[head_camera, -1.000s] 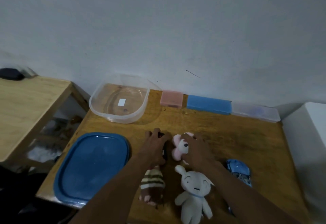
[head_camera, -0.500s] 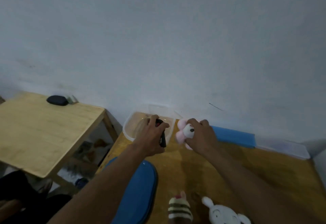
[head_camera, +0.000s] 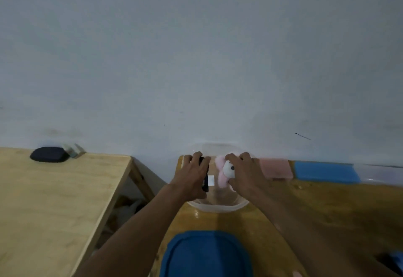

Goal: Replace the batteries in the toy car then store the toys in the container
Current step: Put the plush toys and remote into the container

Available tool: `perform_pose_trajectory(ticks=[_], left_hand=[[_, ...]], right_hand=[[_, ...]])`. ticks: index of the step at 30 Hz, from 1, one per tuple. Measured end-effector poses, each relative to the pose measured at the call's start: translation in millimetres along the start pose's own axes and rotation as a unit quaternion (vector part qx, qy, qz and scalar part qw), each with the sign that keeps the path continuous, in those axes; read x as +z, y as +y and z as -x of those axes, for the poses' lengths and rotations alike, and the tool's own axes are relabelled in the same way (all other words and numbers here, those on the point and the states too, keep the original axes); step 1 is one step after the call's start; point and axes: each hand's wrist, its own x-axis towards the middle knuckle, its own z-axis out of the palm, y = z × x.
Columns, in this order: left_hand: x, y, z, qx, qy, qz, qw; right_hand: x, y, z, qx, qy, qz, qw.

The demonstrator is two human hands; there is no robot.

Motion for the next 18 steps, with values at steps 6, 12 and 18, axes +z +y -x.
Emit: perform_pose_trajectory(ticks=[6,12,18], left_hand=[[31.7,-17.0,-41.5,0.053,-0.064,-0.017,0.996],[53.2,-24.2,-67.4,0.089,-0.071,-0.029,0.993],[70.5,-33.5,-90.4,0.068,-0.099,0.002,0.993]], right_hand=[[24.1,-2.0,-21.8,0.039,-0.046,0.025,0.998],[40.6,2.9,-45.0,0.06,-0.081,0.015,0.995],[55.1,8.2,-63.1,0.061,-0.104,0.005,0.993]])
